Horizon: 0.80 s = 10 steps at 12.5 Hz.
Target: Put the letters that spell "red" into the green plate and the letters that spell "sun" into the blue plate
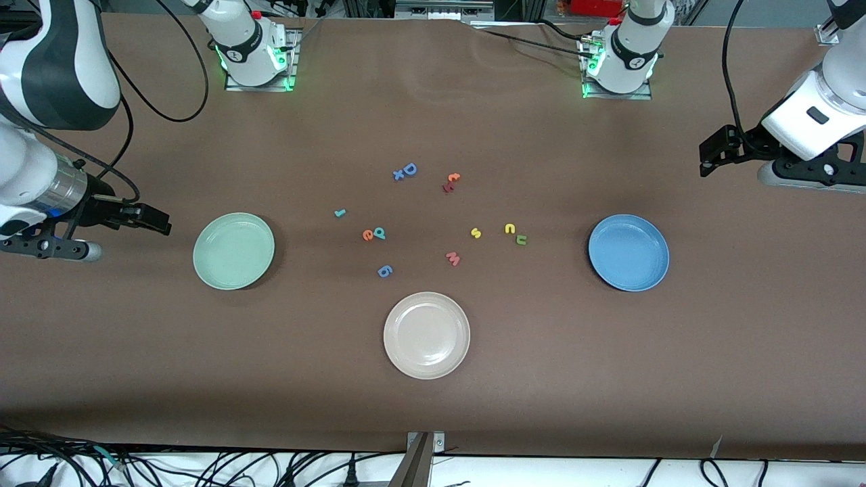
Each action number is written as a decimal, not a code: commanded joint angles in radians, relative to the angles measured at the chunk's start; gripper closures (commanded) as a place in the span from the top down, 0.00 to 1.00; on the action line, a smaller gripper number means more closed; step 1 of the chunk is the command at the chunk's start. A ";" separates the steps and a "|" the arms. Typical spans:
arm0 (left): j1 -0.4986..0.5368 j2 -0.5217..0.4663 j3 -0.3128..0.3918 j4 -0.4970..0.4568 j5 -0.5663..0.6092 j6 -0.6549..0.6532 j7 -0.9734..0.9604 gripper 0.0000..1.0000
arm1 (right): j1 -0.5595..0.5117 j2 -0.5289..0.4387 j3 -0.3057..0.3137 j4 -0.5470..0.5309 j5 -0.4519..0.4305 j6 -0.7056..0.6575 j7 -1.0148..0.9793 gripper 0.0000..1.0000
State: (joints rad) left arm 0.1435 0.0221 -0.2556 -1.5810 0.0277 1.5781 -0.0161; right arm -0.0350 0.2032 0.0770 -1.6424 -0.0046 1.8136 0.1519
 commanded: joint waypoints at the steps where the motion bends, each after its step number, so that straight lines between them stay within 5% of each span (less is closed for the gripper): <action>1: 0.005 -0.001 -0.002 0.018 -0.020 -0.024 -0.004 1.00 | 0.018 -0.004 0.007 -0.011 0.003 -0.003 0.041 1.00; 10: 0.005 -0.001 -0.005 0.018 -0.020 -0.024 -0.005 1.00 | 0.223 0.091 0.012 -0.039 0.017 0.085 0.409 0.99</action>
State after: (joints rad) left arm 0.1435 0.0221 -0.2571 -1.5810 0.0277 1.5719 -0.0161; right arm 0.1534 0.2696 0.0953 -1.6542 -0.0041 1.8451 0.5099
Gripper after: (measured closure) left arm 0.000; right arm 0.004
